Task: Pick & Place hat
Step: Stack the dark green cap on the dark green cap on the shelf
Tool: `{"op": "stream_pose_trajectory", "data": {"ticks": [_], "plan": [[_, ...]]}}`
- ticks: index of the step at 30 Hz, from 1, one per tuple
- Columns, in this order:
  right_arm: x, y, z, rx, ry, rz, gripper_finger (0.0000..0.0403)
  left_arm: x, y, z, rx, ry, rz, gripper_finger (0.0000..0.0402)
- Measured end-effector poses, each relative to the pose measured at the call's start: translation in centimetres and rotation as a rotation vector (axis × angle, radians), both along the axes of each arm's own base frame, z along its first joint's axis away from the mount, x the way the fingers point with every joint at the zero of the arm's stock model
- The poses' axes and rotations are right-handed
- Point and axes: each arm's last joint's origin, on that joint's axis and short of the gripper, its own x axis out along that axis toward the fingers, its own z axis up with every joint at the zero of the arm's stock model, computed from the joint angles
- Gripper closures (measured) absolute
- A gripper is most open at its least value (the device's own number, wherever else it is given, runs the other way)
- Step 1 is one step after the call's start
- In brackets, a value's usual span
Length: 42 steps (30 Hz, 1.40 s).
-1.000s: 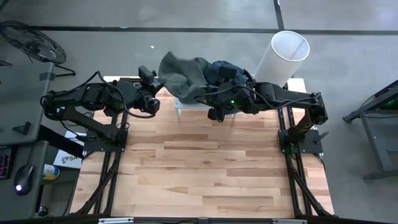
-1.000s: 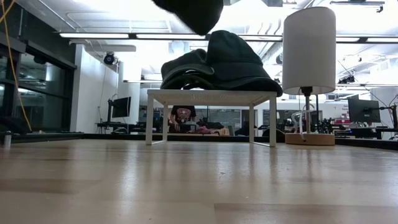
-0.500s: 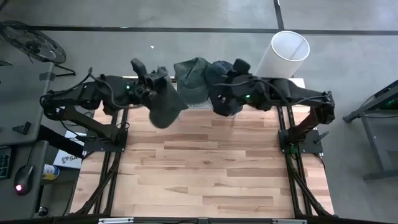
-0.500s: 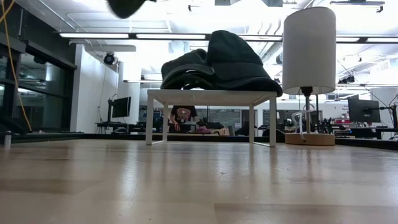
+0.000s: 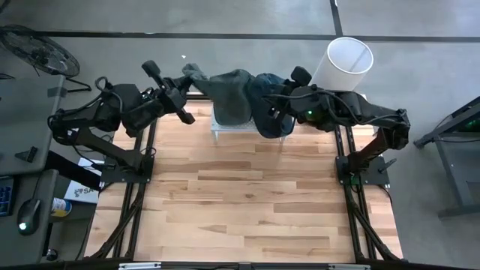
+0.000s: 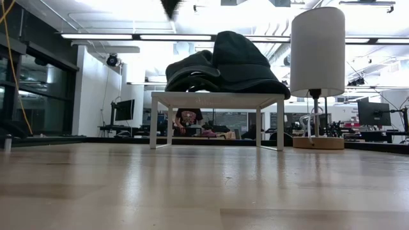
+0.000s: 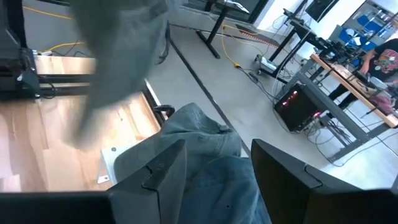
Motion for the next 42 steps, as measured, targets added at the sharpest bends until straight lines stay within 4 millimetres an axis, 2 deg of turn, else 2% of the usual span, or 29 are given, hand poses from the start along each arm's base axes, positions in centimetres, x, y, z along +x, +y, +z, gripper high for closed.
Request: {"op": "stream_pose_trajectory", "data": {"ticks": [6,11,21,24,28,36,42], "plan": [[0.0,0.0,0.0,-0.008,0.001,-0.013,0.0229,-0.1,2.1,-0.3,-0.125,-0.073,-0.034,0.0402],[0.0,0.0,0.0,-0.005,-0.003,-0.016,0.0231,0.0,4.5,-0.5,-0.306,-0.078,-0.082,0.0401],[0.0,0.0,0.0,0.009,-0.010,-0.022,0.0231,2.5,8.4,-1.4,-0.605,-0.082,-0.004,0.0402],[-0.1,0.0,-0.1,0.008,-0.008,-0.025,0.0231,3.2,8.4,-1.4,-0.640,-0.057,-0.041,0.0402],[-0.1,-0.1,-0.2,0.012,-0.003,-0.037,0.0231,3.1,8.3,-0.7,-0.643,-0.055,-0.065,0.0402],[-0.2,-0.1,-0.2,0.020,-0.001,-0.041,0.0231,1.8,7.8,0.5,-0.693,-0.064,-0.093,0.0402],[-0.2,-0.1,-0.2,0.020,-0.002,-0.042,0.0231,2.4,8.4,-0.7,-0.794,-0.016,-0.073,0.0402]]}}
